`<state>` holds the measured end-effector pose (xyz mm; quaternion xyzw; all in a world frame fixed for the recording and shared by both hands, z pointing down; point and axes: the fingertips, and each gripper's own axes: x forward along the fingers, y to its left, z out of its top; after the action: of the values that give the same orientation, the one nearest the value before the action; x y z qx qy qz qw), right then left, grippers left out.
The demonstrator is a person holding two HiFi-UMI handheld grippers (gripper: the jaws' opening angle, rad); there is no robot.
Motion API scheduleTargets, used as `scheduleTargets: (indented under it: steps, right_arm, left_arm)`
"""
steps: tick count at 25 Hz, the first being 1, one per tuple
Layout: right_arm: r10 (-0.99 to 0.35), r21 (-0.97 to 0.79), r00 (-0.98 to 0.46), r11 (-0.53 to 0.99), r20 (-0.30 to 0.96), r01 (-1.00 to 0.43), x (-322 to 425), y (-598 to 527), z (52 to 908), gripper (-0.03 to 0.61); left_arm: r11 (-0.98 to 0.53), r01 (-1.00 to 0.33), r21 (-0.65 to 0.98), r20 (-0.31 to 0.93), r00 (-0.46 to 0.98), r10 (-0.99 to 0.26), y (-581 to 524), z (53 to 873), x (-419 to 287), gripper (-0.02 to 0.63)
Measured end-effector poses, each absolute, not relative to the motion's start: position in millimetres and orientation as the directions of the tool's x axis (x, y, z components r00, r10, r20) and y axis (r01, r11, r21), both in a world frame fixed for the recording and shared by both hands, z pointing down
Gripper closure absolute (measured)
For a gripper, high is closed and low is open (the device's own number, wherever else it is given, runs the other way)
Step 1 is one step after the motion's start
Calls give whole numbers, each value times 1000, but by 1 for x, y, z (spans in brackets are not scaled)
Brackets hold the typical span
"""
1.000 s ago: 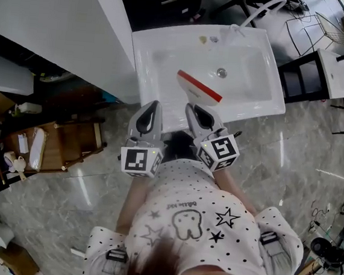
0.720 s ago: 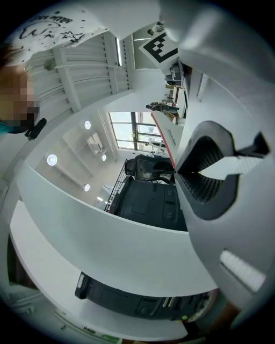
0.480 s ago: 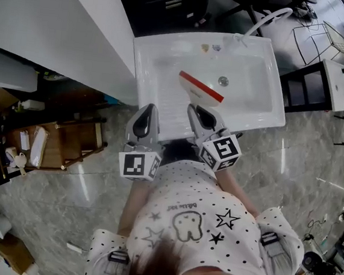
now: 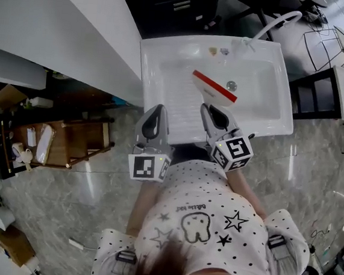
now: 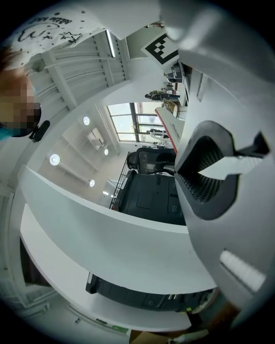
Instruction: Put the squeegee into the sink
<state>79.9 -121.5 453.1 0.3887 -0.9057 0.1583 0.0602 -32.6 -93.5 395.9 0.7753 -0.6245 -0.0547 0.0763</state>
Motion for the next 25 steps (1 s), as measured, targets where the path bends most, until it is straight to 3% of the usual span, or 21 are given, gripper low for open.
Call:
scheduleTargets:
  steps: [25]
  right_arm:
    - [-636, -382, -678, 561, 369, -735, 26, -119, 488, 558]
  left_arm:
    - [-328, -916, 229, 51, 348, -936, -118, 395, -60, 618]
